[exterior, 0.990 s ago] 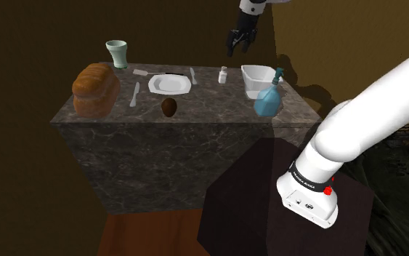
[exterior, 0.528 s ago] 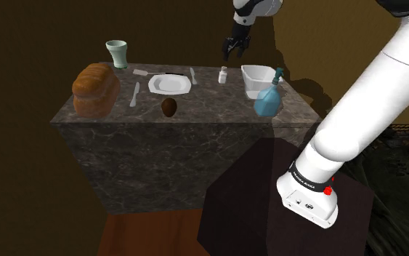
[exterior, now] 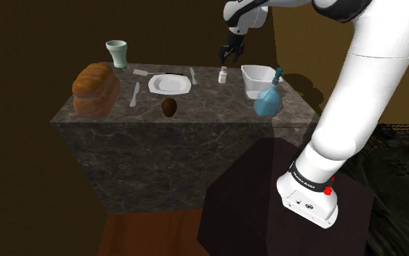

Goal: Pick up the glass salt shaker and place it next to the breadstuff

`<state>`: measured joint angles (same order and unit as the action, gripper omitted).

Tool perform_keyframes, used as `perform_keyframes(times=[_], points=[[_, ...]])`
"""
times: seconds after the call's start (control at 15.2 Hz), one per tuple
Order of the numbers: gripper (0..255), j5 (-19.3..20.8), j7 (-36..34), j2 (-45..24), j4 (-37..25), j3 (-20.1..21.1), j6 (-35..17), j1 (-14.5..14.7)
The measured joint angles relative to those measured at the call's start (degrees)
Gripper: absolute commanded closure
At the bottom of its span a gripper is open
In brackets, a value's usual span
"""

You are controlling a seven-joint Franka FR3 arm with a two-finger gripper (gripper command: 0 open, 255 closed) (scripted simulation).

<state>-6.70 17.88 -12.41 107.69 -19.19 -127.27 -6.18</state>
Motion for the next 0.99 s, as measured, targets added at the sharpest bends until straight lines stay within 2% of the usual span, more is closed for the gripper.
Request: perform_keyframes(times=[0.07, 0.4, 0.99], points=[[0, -0.92, 0.67, -2.19, -2.12, 0.01, 0.09, -0.59], [0, -2.82, 1.94, -6.52, -3.48, 0.49, -2.59, -1.51], [0, -3.61, 2.50, -8.10, -2.79, 0.81, -4.81, -1.79]])
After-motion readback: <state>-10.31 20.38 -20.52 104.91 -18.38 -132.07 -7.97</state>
